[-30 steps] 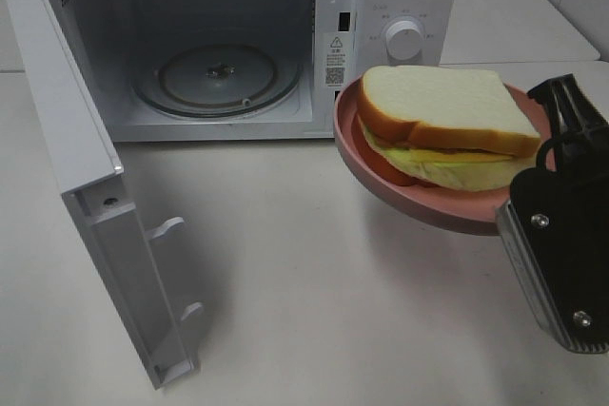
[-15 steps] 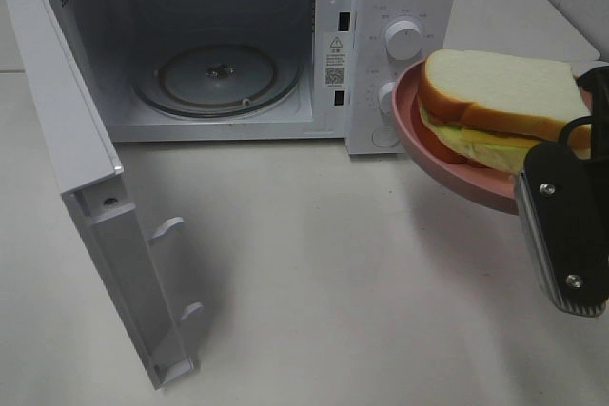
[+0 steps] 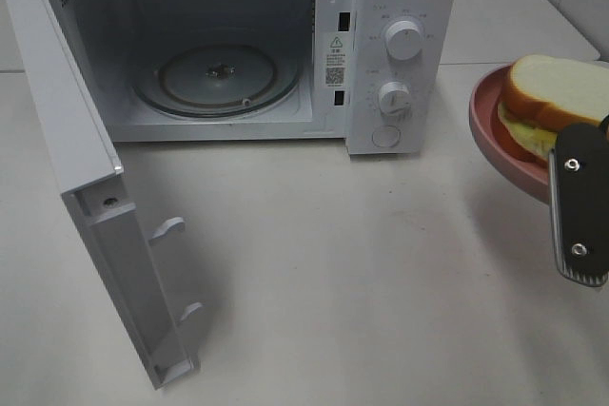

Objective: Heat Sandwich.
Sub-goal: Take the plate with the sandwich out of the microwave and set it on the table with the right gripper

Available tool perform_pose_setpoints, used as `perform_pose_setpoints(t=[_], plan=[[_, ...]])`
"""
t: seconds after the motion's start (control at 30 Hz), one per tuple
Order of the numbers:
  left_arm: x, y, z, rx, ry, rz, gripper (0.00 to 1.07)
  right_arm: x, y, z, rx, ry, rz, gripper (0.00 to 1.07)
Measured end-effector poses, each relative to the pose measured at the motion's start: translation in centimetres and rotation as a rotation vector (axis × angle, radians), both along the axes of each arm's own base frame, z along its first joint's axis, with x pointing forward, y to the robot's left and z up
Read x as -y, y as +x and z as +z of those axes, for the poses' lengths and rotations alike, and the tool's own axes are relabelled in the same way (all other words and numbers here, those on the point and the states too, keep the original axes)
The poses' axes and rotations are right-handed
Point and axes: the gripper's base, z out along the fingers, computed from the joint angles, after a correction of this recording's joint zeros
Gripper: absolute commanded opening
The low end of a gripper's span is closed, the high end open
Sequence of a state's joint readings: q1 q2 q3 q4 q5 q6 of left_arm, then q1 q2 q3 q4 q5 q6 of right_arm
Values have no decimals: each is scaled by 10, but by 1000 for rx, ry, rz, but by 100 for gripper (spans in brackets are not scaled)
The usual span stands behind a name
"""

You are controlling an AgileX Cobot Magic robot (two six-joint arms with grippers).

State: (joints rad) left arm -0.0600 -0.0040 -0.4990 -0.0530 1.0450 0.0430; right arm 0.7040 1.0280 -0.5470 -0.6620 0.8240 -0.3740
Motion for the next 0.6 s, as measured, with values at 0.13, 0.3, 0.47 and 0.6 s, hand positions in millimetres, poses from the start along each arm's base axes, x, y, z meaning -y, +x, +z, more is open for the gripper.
perform_pose_setpoints(t=[0.13, 0.3, 0.47, 0.6], plan=[[0, 0, 0, 0, 0, 0, 103, 3, -1, 0, -1, -1, -68, 3], [0, 0, 0, 0, 0, 0, 103, 9, -4, 0, -7, -6, -168, 3], [0, 0, 0, 0, 0, 0, 103, 13, -6, 0, -13, -14, -242, 3], [0, 0, 0, 0, 0, 0, 103, 16, -9, 1, -9, -10, -312, 3]])
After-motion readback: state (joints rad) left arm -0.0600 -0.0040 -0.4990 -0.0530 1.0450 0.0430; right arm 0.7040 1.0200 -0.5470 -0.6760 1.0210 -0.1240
